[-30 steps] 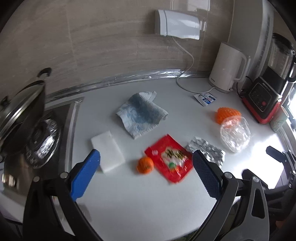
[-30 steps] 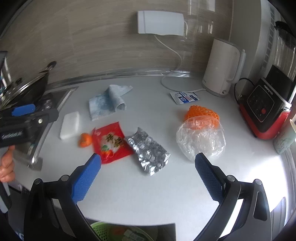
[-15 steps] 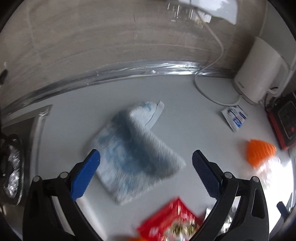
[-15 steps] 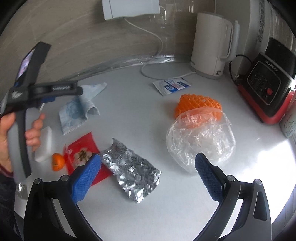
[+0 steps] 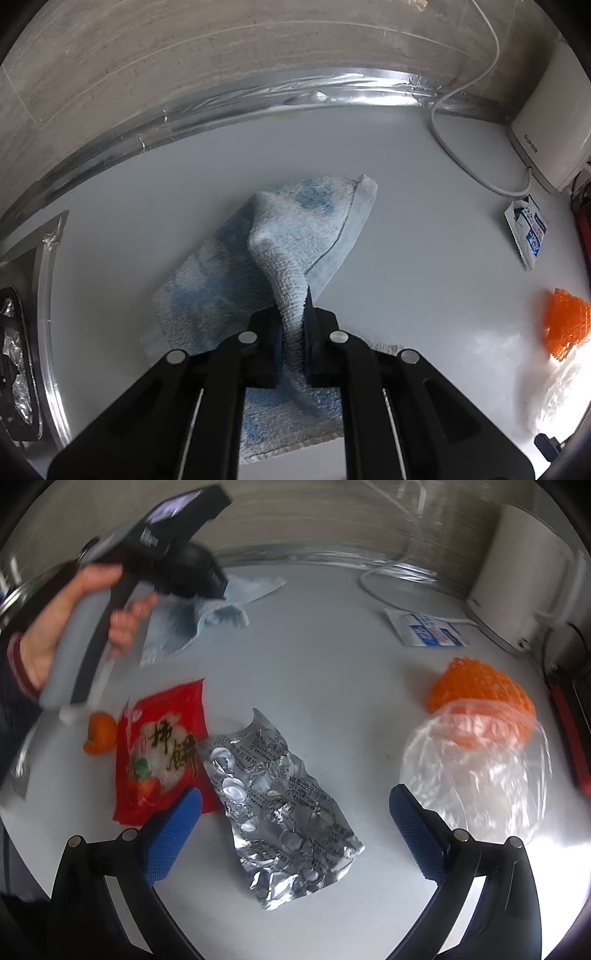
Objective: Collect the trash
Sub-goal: 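Grasp the blue-white cloth with the left gripper while the right grasps the foil blister pack, then drop cloth and foil pack into the green basket by opening both grippers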
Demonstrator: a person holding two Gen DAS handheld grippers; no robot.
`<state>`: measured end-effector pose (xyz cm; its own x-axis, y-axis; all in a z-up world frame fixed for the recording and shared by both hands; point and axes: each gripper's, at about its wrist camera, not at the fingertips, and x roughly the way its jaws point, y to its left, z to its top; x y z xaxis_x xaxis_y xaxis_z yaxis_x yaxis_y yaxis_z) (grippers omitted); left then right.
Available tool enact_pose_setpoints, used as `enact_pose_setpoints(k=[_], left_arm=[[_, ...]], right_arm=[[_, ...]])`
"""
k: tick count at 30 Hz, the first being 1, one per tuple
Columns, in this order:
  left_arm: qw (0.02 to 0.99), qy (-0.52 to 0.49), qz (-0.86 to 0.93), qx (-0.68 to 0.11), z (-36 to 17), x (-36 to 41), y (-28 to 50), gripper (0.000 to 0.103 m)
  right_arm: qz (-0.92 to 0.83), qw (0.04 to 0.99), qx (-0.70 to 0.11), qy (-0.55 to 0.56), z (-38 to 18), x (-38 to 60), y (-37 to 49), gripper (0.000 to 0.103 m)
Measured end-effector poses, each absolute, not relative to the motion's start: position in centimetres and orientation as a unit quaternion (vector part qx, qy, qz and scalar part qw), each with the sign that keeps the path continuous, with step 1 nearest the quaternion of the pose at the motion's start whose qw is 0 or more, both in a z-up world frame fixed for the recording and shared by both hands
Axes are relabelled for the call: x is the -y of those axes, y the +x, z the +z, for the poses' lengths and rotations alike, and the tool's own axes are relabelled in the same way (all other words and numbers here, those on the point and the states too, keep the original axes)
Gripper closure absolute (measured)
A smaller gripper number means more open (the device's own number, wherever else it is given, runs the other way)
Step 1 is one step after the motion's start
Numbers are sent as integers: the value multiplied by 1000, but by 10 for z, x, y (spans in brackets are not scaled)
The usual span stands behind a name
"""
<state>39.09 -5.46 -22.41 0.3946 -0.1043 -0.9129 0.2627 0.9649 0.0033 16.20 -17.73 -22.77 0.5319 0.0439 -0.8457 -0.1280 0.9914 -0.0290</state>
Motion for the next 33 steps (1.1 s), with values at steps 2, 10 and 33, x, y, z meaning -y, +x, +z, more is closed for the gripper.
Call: enact_pose_setpoints(k=[2, 10, 33], left_arm=[[836, 76, -114, -532, -218, 51, 389, 96], [866, 100, -142, -470, -168, 48, 356, 96], [884, 84, -234, -395, -57, 1, 127, 96]], right_arm=[[60, 869, -487, -58, -232, 178, 166, 2], [112, 853, -502, -89, -243, 177, 173, 17], [69, 885, -460, 22, -174, 189, 75, 46]])
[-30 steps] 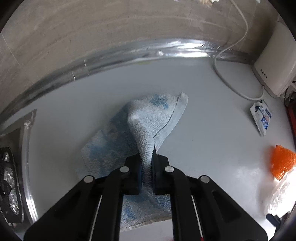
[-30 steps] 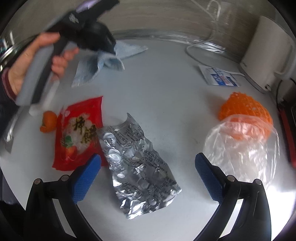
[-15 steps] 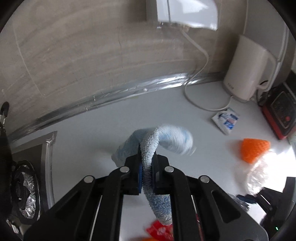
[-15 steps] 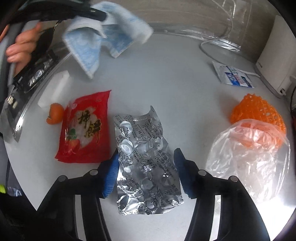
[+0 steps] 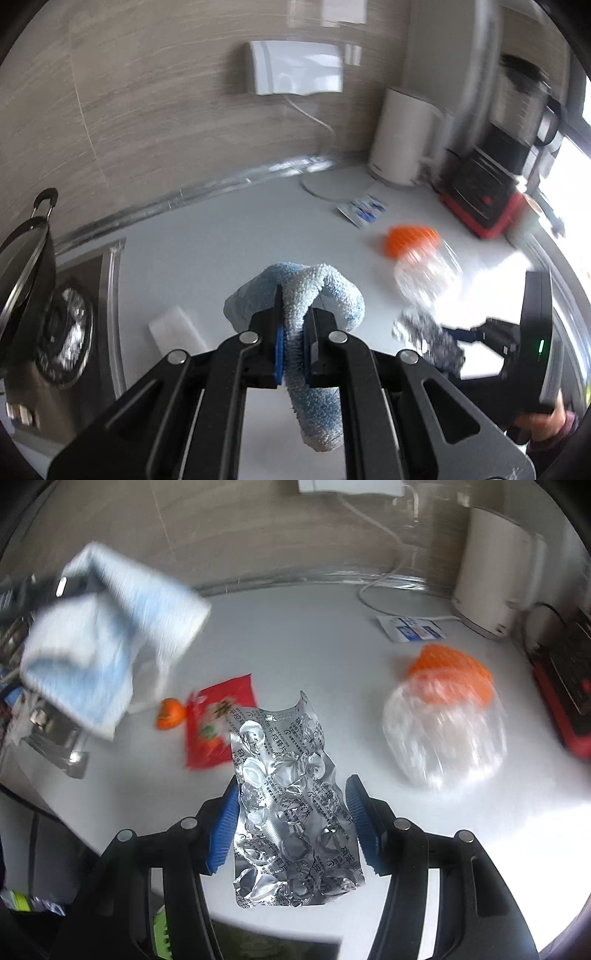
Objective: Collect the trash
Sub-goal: 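Drop cloth and foil pack into the green basket by opening both grippers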
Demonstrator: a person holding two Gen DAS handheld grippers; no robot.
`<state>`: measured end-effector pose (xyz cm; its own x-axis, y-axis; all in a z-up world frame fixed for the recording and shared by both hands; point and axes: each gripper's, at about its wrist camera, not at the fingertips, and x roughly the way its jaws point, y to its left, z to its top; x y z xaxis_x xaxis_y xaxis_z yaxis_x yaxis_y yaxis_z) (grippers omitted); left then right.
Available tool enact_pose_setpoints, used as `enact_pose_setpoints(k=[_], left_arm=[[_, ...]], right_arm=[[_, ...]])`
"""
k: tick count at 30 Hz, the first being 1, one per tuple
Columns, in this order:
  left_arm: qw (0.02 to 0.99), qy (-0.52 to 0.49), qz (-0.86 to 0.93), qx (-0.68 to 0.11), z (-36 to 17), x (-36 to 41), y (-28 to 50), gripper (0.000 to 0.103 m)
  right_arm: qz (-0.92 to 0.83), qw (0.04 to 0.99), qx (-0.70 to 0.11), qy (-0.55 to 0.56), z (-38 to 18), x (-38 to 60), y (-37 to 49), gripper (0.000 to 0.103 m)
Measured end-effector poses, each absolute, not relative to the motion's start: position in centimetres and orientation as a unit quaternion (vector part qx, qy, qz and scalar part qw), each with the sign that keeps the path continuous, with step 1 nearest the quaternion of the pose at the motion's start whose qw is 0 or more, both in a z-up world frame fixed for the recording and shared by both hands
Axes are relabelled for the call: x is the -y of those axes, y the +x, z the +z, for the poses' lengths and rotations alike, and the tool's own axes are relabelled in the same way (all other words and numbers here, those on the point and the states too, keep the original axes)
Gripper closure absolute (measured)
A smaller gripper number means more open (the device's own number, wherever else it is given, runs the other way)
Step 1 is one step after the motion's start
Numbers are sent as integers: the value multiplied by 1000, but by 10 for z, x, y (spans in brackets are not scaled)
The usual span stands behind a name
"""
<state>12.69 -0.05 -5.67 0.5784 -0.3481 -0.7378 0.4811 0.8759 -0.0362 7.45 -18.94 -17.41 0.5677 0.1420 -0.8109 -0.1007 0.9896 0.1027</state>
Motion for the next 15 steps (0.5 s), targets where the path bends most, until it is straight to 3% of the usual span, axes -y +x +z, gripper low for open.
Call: enact_pose_setpoints(k=[7, 15], left_arm=[[853, 125, -281, -422, -79, 0, 6, 96], [807, 136, -292, -494, -137, 8, -73, 96]], right_arm=[[74, 884, -457, 57, -162, 192, -10, 46], [108, 867, -484, 54, -179, 183, -80, 45]])
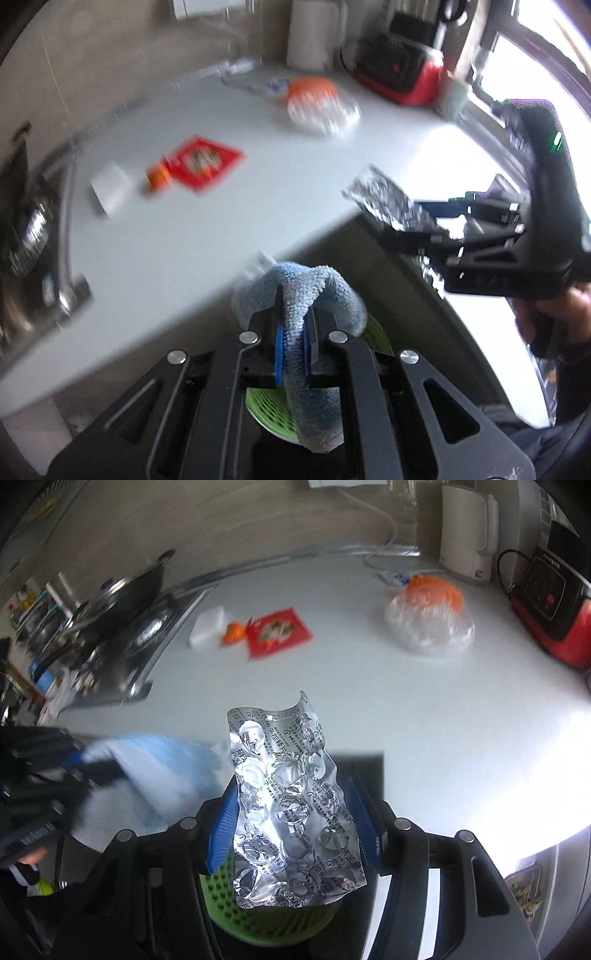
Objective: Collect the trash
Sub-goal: 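Drop cloth and foil pack into the green basket by opening both grippers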
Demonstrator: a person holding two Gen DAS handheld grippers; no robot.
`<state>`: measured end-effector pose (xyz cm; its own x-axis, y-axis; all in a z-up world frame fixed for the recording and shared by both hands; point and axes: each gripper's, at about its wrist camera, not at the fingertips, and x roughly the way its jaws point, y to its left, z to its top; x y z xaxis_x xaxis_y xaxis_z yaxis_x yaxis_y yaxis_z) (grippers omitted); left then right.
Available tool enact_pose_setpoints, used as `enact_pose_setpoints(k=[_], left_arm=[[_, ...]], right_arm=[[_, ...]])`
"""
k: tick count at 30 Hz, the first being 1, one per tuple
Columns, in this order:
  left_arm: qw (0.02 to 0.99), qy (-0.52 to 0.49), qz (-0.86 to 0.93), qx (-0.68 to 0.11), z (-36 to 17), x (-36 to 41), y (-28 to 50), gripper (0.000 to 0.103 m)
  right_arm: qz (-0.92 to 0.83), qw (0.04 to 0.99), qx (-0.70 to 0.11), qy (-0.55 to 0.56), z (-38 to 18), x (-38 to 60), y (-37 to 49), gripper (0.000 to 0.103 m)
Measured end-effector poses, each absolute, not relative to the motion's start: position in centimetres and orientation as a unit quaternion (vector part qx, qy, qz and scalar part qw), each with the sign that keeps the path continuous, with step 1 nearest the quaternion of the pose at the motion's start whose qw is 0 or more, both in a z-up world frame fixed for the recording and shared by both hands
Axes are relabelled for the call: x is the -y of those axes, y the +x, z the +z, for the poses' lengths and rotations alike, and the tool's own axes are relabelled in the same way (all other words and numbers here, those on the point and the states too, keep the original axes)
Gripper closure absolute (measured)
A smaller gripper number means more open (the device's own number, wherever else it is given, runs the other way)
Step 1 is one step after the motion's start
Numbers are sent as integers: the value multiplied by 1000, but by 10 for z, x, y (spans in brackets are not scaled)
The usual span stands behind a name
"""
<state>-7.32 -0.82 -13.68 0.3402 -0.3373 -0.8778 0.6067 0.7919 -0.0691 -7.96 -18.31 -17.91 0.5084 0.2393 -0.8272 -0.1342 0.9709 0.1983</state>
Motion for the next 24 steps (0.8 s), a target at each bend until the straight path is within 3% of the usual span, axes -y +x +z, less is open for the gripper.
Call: enact_pose_setpoints(k=[4, 7, 12, 14, 24], left_arm=[[785, 150, -292, -525, -169, 20, -103, 94], [770, 148, -290, -548, -186, 23, -117, 83], [779, 133, -277, -547, -188, 20, -130, 50], [785, 128, -271, -542, -184, 18, -131, 43], [833, 88, -200, -508, -148, -18, -108, 22]], right_arm=[[124, 859, -495, 42, -185, 177, -104, 45], [133, 857, -496, 39, -186, 178, -115, 45], [142, 857, -495, 33, -185, 178, -126, 45], [147, 856, -495, 32, -185, 178, -129, 45], [188, 833, -520, 7, -207, 155, -140, 44]])
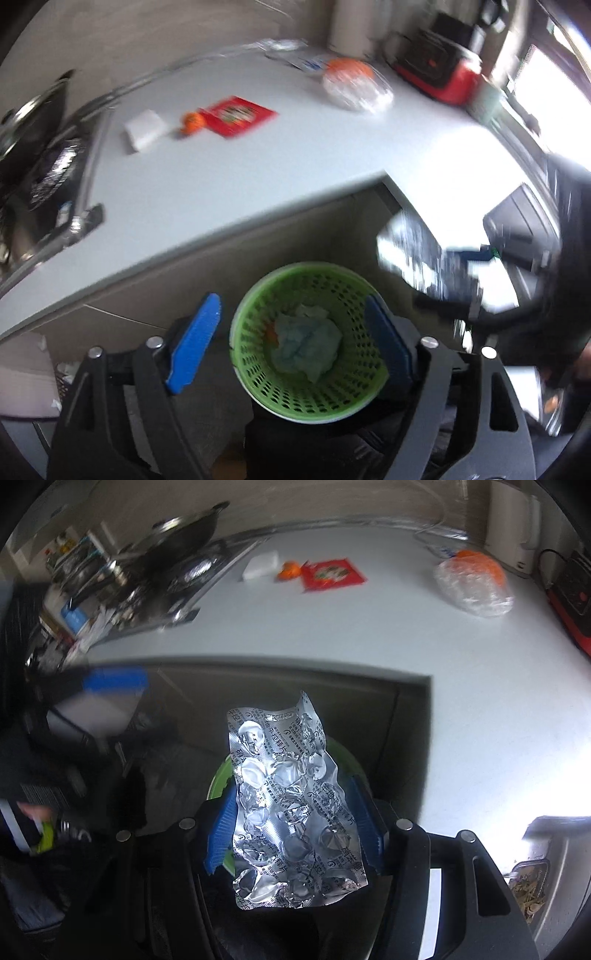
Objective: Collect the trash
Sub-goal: 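Drop cloth and foil pack into the green basket by opening both grippers, then move both tools over the counter toward the white sponge and small orange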
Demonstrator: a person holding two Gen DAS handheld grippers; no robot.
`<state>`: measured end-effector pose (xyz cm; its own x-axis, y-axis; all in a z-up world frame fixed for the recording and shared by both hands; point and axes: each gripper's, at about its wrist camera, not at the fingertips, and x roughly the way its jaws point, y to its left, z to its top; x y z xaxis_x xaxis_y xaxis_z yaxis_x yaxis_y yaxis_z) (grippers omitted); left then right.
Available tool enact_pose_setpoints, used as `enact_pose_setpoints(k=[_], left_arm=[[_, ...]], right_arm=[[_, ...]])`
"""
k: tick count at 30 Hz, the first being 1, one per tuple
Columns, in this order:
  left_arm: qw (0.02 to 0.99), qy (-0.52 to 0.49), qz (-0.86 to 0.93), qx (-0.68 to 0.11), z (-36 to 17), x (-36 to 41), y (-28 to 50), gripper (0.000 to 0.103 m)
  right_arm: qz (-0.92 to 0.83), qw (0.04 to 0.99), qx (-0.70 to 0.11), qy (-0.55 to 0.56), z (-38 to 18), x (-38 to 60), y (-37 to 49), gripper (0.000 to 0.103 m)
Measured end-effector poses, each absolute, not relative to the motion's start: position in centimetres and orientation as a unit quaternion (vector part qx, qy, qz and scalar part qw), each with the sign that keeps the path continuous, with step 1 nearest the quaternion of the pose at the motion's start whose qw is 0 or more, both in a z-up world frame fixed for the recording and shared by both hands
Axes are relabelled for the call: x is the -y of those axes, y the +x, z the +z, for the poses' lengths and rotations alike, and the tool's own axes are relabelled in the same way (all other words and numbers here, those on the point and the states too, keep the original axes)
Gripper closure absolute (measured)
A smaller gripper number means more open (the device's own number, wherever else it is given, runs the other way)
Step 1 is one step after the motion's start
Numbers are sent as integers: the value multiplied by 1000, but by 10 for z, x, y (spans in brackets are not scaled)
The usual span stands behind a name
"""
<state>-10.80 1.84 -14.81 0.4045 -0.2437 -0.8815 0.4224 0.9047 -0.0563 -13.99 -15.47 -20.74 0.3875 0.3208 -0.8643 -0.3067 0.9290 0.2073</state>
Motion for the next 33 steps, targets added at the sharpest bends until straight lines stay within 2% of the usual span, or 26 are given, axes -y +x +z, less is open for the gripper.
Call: enact_pose_setpoints(k=[3, 5, 7, 13, 21, 33], left_arm=[[848, 68, -172, -496, -137, -33, -95, 19], [854, 54, -157, -492, -132, -43, -87, 18], [859, 43, -140, -490, -128, -52, -78, 18], [868, 33, -120, -480, -121, -66, -66, 16], [879, 14, -94, -467, -109, -89, -26, 13], [882, -7, -55, -468, -116, -110, 69, 13]], right_arm=[[204, 815, -542, -2, -226, 142, -140, 42], [205, 807, -553, -12, -237, 135, -140, 30], [196, 805, -559, -17, -245, 131, -138, 24], [183, 821, -540, -3, -229, 134, -129, 14], [139, 866, -480, 16, -178, 152, -94, 8], [95, 896, -432, 36, -144, 149, -21, 7]])
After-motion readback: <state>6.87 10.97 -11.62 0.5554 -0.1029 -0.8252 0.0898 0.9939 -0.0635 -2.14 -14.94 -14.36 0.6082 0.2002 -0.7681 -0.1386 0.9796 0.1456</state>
